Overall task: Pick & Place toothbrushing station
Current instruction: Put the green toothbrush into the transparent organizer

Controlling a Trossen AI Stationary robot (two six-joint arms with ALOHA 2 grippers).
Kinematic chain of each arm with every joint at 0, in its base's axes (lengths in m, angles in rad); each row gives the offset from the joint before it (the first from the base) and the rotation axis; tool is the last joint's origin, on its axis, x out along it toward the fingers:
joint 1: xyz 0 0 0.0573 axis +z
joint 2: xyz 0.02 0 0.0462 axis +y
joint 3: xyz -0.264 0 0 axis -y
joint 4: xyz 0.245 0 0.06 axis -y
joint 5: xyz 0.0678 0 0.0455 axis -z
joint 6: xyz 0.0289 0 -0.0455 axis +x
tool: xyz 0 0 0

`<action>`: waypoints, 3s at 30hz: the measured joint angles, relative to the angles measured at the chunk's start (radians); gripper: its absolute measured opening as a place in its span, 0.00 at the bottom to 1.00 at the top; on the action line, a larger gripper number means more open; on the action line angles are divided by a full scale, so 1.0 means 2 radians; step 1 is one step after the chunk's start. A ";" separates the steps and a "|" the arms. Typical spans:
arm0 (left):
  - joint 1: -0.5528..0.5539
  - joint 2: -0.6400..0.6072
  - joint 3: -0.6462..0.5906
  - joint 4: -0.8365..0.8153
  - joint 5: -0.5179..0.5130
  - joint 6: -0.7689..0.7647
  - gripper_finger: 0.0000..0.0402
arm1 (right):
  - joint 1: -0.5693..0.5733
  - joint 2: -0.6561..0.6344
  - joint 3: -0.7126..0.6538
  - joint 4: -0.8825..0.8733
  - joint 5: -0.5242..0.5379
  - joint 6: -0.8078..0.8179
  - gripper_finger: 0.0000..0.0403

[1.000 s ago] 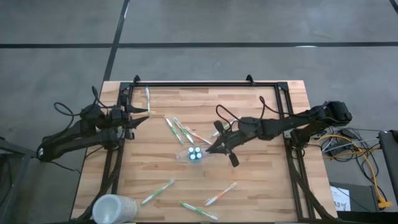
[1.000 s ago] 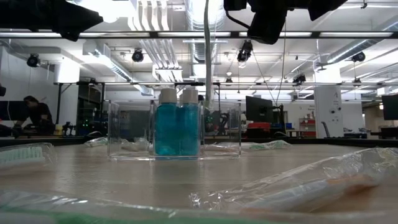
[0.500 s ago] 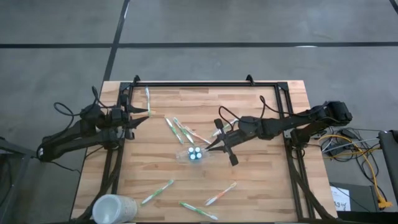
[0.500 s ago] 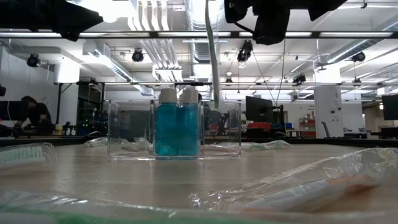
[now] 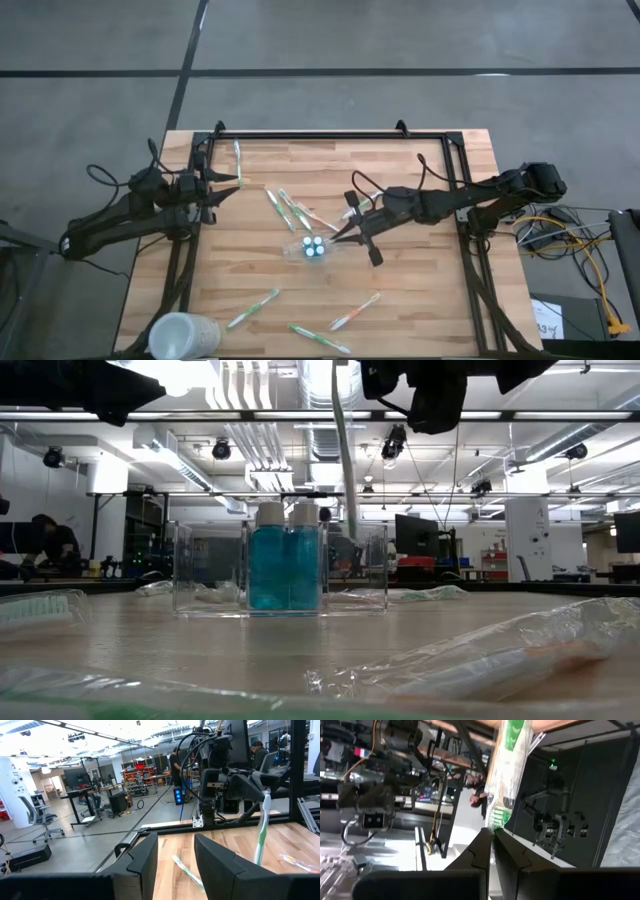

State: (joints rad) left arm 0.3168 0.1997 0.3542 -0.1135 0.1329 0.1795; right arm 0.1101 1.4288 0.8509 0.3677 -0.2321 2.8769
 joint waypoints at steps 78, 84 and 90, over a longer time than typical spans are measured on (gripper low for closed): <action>0.000 0.000 0.000 0.000 0.000 0.000 0.33 | 0.000 -0.001 -0.001 -0.129 0.000 -0.052 0.03; 0.000 0.000 0.000 0.000 0.000 0.000 0.33 | 0.000 -0.001 -0.001 -0.129 -0.002 -0.051 0.03; 0.000 0.000 0.000 0.000 0.000 0.000 0.33 | 0.000 -0.001 -0.001 -0.129 -0.002 -0.065 0.04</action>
State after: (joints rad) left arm 0.3164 0.1997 0.3542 -0.1135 0.1333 0.1799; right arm 0.1104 1.4269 0.8497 0.1089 -0.2359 2.7462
